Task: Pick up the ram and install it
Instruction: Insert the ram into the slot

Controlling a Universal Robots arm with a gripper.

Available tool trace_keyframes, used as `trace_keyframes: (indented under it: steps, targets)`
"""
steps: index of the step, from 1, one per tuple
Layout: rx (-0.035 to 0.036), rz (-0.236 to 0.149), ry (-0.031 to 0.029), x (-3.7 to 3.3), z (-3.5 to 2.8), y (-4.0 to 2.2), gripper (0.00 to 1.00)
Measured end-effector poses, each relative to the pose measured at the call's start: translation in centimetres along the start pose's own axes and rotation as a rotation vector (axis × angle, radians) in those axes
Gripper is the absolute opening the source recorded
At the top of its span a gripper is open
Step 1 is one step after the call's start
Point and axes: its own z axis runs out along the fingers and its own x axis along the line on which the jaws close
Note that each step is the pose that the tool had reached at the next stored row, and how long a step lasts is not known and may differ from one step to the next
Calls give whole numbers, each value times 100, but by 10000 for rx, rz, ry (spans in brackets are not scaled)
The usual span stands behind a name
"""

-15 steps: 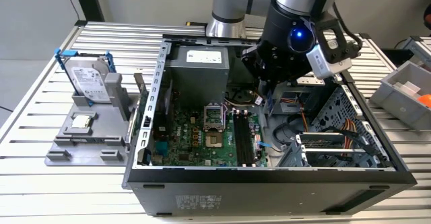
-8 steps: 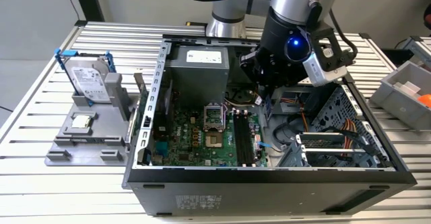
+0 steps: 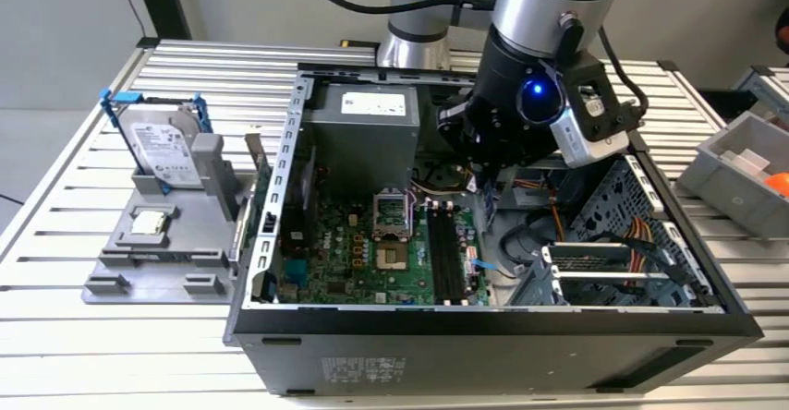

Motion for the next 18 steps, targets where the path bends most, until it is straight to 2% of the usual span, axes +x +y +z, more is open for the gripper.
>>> trace_keyframes:
  steps: [5, 12, 18]
  targets:
    - [-1, 0, 5, 0, 2, -1, 0]
    - [-1, 1, 4, 1, 62, -8, 0]
    - [-3, -21, 4, -1, 118, -67, 0]
